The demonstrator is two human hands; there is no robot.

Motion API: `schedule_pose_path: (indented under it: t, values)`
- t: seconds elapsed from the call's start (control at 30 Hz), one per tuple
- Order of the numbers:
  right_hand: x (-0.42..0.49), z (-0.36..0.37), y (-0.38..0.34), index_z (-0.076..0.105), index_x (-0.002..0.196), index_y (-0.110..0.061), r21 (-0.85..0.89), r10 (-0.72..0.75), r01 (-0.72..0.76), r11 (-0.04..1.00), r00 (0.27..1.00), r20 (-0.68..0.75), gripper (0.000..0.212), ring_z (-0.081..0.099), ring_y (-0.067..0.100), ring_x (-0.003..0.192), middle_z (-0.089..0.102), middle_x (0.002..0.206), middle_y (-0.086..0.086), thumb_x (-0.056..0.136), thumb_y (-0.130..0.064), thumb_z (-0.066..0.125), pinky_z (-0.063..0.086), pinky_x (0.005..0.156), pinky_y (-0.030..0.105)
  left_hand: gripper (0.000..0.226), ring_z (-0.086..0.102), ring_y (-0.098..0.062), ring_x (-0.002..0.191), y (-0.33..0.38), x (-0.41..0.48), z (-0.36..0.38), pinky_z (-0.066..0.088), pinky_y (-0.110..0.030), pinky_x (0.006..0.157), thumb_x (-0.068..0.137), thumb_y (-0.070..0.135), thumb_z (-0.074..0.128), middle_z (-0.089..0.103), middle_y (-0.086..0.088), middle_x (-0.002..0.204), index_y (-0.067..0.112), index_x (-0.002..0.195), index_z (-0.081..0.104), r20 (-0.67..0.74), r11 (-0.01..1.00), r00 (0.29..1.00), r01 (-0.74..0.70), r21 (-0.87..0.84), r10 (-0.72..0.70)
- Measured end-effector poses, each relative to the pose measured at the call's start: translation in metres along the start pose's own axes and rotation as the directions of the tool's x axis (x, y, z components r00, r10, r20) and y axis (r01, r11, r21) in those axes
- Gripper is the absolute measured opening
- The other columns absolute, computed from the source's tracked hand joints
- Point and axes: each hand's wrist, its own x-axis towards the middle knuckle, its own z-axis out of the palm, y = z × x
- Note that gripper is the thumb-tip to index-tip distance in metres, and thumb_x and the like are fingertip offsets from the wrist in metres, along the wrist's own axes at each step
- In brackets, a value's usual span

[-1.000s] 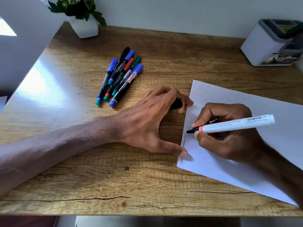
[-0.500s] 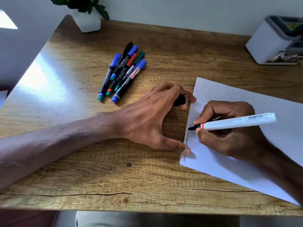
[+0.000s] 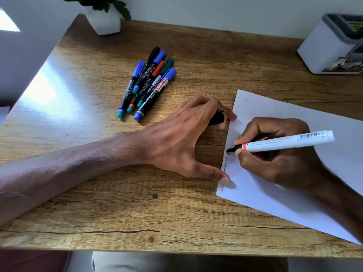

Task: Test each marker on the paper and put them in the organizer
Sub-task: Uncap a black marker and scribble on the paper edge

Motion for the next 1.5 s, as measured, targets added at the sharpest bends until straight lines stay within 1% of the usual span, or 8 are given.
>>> schedule_pose_path:
  t: [0.17, 0.3, 0.47, 0.67, 0.93, 1.07, 1.33, 1.5]
  values:
    - [0.0004, -0.0007, -0.0010, 0.073, 0.075, -0.010, -0.026, -0.004, 0.004, 1.000, 1.000, -0.012, 0.008, 0.055, 0.021, 0.044, 0.064, 0.055, 0.003, 0.071, -0.007, 0.079, 0.042, 0.041, 0.030, 0.086, 0.039, -0.009, 0.132, 0.0006, -0.0002, 0.0006, 0.034, -0.031, 0.114, 0.061, 0.077, 0.083, 0.051, 0.013, 0.139, 0.027, 0.114, 0.039, 0.001, 1.000, 1.000, -0.001, -0.005, 0.001]
    - [0.0007, -0.0011, -0.0008, 0.074, 0.076, -0.012, -0.040, -0.008, 0.007, 0.999, 1.000, -0.016, 0.008, 0.057, 0.019, 0.045, 0.065, 0.056, 0.001, 0.072, -0.008, 0.079, 0.044, 0.042, 0.028, 0.085, 0.038, -0.010, 0.132, 0.0005, -0.0008, 0.0005, 0.035, -0.032, 0.114, 0.060, 0.077, 0.083, 0.051, 0.014, 0.141, 0.024, 0.113, 0.041, 0.003, 1.000, 1.000, -0.002, -0.017, 0.002]
    - [0.0010, -0.0012, 0.0004, 0.074, 0.076, -0.012, -0.043, -0.006, 0.005, 0.999, 1.000, -0.026, 0.008, 0.059, 0.021, 0.047, 0.067, 0.057, 0.004, 0.072, -0.009, 0.079, 0.045, 0.042, 0.031, 0.087, 0.039, -0.011, 0.132, 0.0003, -0.0003, 0.0007, 0.035, -0.034, 0.114, 0.060, 0.077, 0.083, 0.051, 0.013, 0.141, 0.021, 0.113, 0.043, 0.007, 1.000, 1.000, -0.006, -0.018, 0.006]
    - [0.0012, -0.0003, 0.0008, 0.073, 0.075, -0.013, -0.025, 0.011, -0.012, 1.000, 0.999, -0.040, 0.007, 0.056, 0.020, 0.046, 0.065, 0.057, 0.004, 0.073, -0.010, 0.079, 0.042, 0.044, 0.025, 0.084, 0.040, -0.010, 0.130, 0.0017, -0.0007, 0.0005, 0.036, -0.031, 0.112, 0.061, 0.077, 0.083, 0.053, 0.011, 0.136, 0.032, 0.112, 0.034, -0.007, 1.000, 1.000, -0.009, -0.020, 0.008]
    - [0.0025, 0.0005, 0.0025, 0.073, 0.075, -0.012, 0.008, 0.028, -0.027, 1.000, 0.998, -0.050, 0.007, 0.053, 0.015, 0.045, 0.065, 0.057, 0.004, 0.073, -0.010, 0.079, 0.040, 0.044, 0.020, 0.084, 0.040, -0.011, 0.132, 0.0009, -0.0004, 0.0002, 0.035, -0.032, 0.114, 0.061, 0.078, 0.083, 0.053, 0.011, 0.138, 0.029, 0.112, 0.037, 0.002, 1.000, 1.000, -0.008, -0.013, 0.008]
    - [0.0026, 0.0004, 0.0024, 0.073, 0.076, -0.011, 0.013, 0.027, -0.027, 1.000, 0.998, -0.058, 0.006, 0.053, 0.014, 0.045, 0.066, 0.059, 0.005, 0.075, -0.010, 0.079, 0.040, 0.044, 0.020, 0.083, 0.039, -0.009, 0.132, 0.0016, -0.0005, 0.0001, 0.036, -0.032, 0.113, 0.061, 0.077, 0.083, 0.052, 0.012, 0.140, 0.028, 0.111, 0.038, -0.006, 1.000, 1.000, -0.005, -0.019, 0.005]
    - [0.0038, 0.0009, 0.0034, 0.074, 0.076, -0.009, 0.001, 0.034, -0.034, 0.999, 0.996, -0.084, 0.005, 0.055, 0.021, 0.046, 0.066, 0.059, 0.008, 0.076, -0.010, 0.078, 0.041, 0.043, 0.024, 0.085, 0.039, -0.010, 0.134, 0.0016, -0.0003, -0.0003, 0.039, -0.037, 0.112, 0.063, 0.078, 0.082, 0.054, 0.009, 0.136, 0.041, 0.115, 0.025, -0.010, 1.000, 1.000, -0.013, -0.006, 0.013]
    - [0.0046, 0.0008, 0.0045, 0.073, 0.075, -0.008, 0.001, 0.040, -0.041, 0.999, 0.995, -0.092, 0.004, 0.052, 0.009, 0.045, 0.067, 0.061, 0.006, 0.077, -0.009, 0.077, 0.039, 0.045, 0.017, 0.084, 0.039, -0.010, 0.133, 0.0014, -0.0004, -0.0004, 0.039, -0.037, 0.112, 0.063, 0.077, 0.082, 0.054, 0.010, 0.137, 0.040, 0.114, 0.027, -0.013, 1.000, 1.000, -0.014, 0.000, 0.014]
